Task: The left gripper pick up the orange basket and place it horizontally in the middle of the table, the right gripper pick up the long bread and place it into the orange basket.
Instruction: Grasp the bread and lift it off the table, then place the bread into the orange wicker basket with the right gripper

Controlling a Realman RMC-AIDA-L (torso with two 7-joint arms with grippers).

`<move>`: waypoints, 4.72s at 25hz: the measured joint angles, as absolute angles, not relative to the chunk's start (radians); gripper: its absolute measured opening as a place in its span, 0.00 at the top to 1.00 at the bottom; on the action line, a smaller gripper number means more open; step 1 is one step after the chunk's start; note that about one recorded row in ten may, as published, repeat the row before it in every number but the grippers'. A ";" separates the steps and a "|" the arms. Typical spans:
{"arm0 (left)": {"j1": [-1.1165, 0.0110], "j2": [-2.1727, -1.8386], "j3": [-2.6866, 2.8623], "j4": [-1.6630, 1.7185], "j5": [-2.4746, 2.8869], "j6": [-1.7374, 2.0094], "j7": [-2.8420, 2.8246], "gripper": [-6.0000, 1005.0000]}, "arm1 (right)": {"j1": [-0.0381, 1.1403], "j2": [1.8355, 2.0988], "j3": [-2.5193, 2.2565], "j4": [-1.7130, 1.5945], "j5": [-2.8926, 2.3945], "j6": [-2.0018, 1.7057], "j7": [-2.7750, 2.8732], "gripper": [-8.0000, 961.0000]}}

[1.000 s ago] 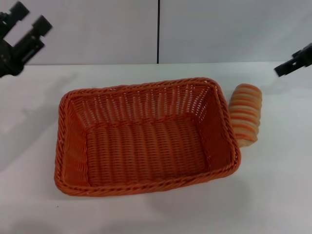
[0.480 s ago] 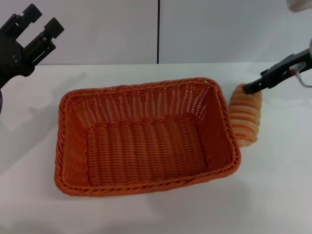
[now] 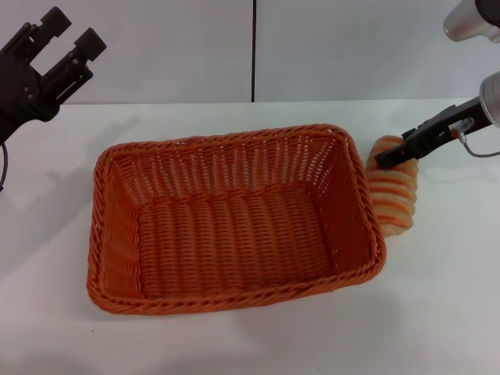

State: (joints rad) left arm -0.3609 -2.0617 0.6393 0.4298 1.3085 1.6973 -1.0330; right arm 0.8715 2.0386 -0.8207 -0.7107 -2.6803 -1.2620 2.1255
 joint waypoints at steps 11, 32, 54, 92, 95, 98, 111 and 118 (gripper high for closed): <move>-0.364 -2.062 0.640 0.426 1.308 1.690 -1.036 0.26 | 0.877 2.038 -0.821 -0.698 -2.680 -1.261 2.125 0.29; -0.363 -2.059 0.641 0.404 1.309 1.698 -1.037 0.26 | 0.862 2.038 -0.824 -0.698 -2.686 -1.272 2.114 0.52; -0.357 -2.059 0.652 0.405 1.310 1.721 -1.051 0.26 | 0.849 2.036 -0.824 -0.708 -2.683 -1.297 2.114 0.72; -0.355 -2.055 0.644 0.416 1.302 1.751 -1.072 0.28 | 0.555 2.065 -0.810 -1.344 -2.208 -1.311 2.168 0.85; -0.355 -2.056 0.645 0.416 1.302 1.751 -1.072 0.29 | 0.540 2.060 -0.858 -1.371 -2.025 -1.373 2.126 0.86; -0.358 -2.055 0.644 0.416 1.302 1.751 -1.072 0.29 | 0.547 2.060 -0.925 -1.367 -1.910 -1.425 2.092 0.86; -0.362 -2.054 0.648 0.416 1.308 1.743 -1.072 0.31 | 0.638 2.061 -1.156 -1.174 -1.847 -1.449 2.019 0.88; -0.363 -2.055 0.644 0.416 1.304 1.743 -1.064 0.31 | 0.660 2.057 -1.147 -1.142 -1.868 -1.456 2.032 0.85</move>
